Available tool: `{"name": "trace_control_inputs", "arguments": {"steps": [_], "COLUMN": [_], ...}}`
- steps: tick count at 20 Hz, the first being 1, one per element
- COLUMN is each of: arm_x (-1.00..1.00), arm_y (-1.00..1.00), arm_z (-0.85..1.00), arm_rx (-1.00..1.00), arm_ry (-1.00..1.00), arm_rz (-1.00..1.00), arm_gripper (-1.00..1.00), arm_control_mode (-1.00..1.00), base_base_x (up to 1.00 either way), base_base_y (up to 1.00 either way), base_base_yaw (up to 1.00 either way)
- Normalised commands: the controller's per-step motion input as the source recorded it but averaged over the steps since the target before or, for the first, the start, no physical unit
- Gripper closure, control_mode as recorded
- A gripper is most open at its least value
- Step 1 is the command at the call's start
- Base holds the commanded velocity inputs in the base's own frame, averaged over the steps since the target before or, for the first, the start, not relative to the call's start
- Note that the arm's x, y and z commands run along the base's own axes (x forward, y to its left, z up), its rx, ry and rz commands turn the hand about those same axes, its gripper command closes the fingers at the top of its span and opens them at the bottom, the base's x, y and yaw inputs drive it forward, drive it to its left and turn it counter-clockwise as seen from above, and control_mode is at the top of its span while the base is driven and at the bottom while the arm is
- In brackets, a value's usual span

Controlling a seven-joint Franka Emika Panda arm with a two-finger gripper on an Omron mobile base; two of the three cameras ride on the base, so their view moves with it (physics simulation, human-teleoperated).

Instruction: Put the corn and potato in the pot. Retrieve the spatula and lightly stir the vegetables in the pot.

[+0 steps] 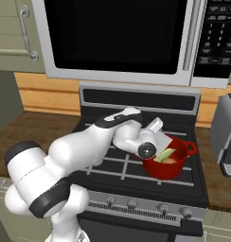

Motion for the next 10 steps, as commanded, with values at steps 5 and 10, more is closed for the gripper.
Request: {"name": "trace_control_inputs", "arguments": {"steps": [5, 10], "arm_x": [-0.01, 0.0], "arm_y": [0.0, 0.0], "arm_z": [0.01, 0.03], "arm_rx": [0.0, 0.0], "arm_ry": [0.27, 0.03], "arm_rz": [0.0, 0.03], "arm_gripper": [1.0, 1.0], "arm_control_mode": [-1.0, -1.0], "base_base_x": [0.0, 0.0], "base_base_y": [0.0, 0.0], "base_base_yaw": [0.0, 0.0]}}
